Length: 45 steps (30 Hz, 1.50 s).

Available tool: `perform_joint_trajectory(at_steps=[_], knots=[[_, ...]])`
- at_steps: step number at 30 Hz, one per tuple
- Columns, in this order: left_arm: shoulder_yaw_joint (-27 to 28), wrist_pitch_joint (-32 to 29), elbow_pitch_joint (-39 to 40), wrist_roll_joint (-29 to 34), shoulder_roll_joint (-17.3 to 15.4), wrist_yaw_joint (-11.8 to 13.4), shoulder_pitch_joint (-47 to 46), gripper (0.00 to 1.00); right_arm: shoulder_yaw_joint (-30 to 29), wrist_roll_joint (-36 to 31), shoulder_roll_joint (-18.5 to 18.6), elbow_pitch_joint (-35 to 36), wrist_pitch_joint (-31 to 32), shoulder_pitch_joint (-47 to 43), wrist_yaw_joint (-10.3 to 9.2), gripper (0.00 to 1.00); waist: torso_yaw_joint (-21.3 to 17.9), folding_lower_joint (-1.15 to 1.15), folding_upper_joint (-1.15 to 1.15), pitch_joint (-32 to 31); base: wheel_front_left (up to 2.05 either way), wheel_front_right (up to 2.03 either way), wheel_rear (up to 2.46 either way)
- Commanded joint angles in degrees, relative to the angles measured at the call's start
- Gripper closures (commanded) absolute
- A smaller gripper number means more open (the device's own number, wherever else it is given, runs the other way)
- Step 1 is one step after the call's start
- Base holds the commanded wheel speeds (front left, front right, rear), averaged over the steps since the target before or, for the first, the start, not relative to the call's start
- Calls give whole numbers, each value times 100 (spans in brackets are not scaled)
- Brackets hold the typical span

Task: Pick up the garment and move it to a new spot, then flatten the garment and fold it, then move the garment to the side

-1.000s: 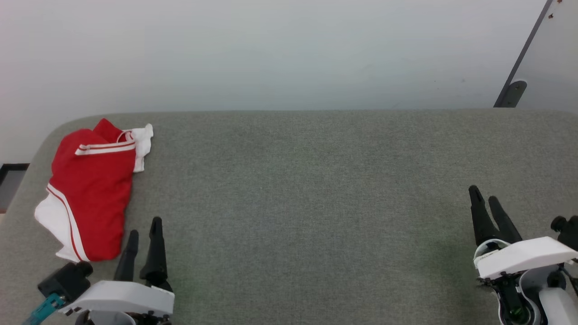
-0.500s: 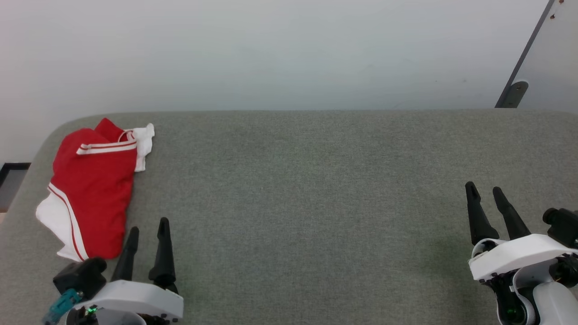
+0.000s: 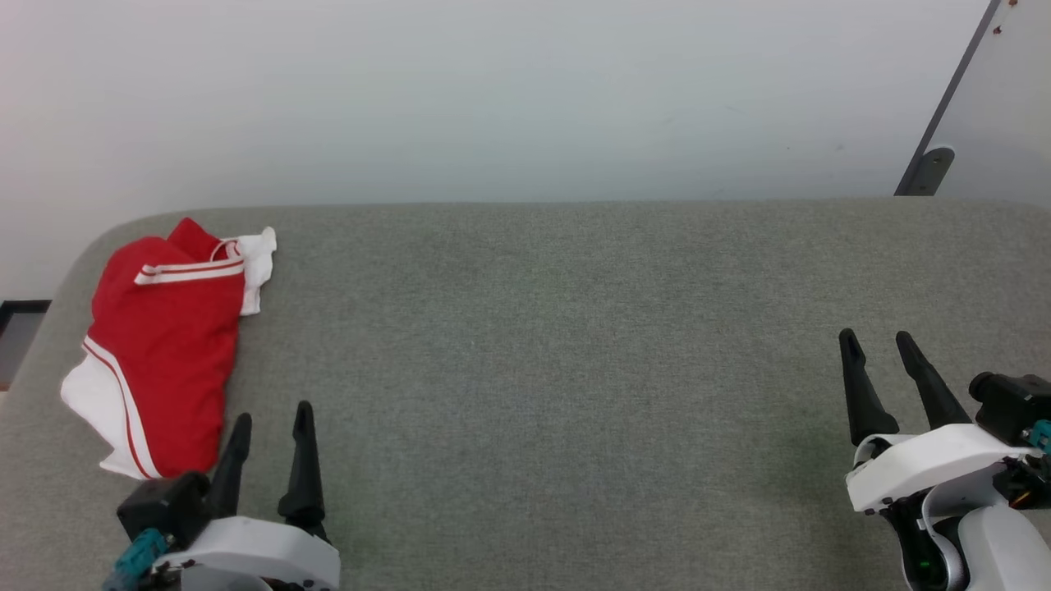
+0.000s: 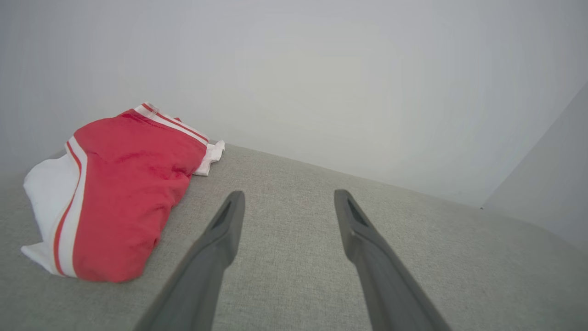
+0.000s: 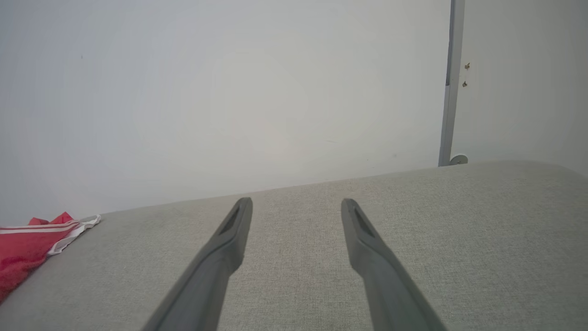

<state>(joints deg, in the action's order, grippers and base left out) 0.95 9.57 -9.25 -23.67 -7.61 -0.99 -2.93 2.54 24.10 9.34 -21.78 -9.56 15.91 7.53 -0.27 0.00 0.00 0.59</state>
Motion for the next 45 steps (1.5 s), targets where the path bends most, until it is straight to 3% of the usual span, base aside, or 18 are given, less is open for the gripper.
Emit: perform_joint_trajectory(at_steps=[1, 16, 22, 33, 45], knots=[[-1, 57, 74, 173, -44, 19, 18, 0, 19, -169, 37, 11, -60, 149, -5, 0, -5, 0, 0, 2, 0, 0, 0], [100, 233, 147, 745, 28, 11, 55, 0, -125, -643, 27, 28, -242, 177, -6, 0, 23, 0, 0, -29, 0, 0, 0], [213, 313, 158, 885, 95, -160, 116, 0, -174, -861, 69, -30, -312, 157, -6, 0, 21, 0, 0, -67, 0, 0, 0], [360, 429, 235, 1395, 186, -255, 198, 0, -140, -1319, 165, -142, -433, 238, -7, 0, -28, 0, 0, -96, 0, 0, 0], [544, 557, 157, 1827, 270, -403, 175, 0, -290, -1476, 41, -292, -559, 235, -8, 0, -24, 0, 0, -59, 0, 0, 0]])
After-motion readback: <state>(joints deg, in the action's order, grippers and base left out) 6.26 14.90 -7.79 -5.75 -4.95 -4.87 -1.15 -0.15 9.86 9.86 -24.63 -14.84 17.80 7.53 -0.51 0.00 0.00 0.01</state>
